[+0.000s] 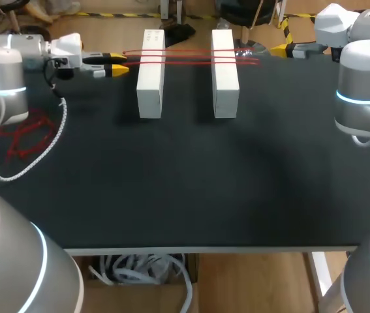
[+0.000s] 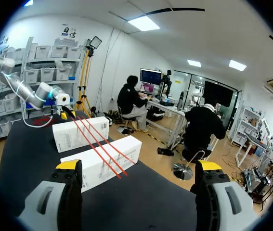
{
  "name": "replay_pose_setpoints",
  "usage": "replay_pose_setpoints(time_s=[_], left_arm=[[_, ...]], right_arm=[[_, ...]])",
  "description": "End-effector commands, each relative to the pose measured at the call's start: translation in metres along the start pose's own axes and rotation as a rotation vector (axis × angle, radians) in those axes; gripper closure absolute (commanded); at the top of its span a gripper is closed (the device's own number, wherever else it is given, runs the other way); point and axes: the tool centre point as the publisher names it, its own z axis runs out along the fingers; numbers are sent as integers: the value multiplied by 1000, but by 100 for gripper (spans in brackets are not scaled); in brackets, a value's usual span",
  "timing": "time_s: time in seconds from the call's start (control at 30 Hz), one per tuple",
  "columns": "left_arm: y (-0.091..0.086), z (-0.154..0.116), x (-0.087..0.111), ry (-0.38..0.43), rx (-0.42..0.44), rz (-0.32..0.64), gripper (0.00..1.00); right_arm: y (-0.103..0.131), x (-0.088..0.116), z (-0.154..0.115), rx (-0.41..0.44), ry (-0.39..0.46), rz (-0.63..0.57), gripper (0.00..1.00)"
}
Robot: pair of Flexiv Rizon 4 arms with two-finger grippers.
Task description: Grab the tape and strap the tape.
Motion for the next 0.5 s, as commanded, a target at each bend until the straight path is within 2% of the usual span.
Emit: replay_pose_setpoints(time_s=[0.03, 0.3, 0.5], left_arm=[[5, 0, -4, 9, 8, -2, 71], [5, -1, -5, 0, 15, -2, 76], [6, -1, -4, -3, 15, -6, 76]], right_arm=[[0, 0, 0, 2, 1, 0, 0], [0, 0, 0, 2, 1, 0, 0], [0, 0, 0, 2, 1, 0, 0]])
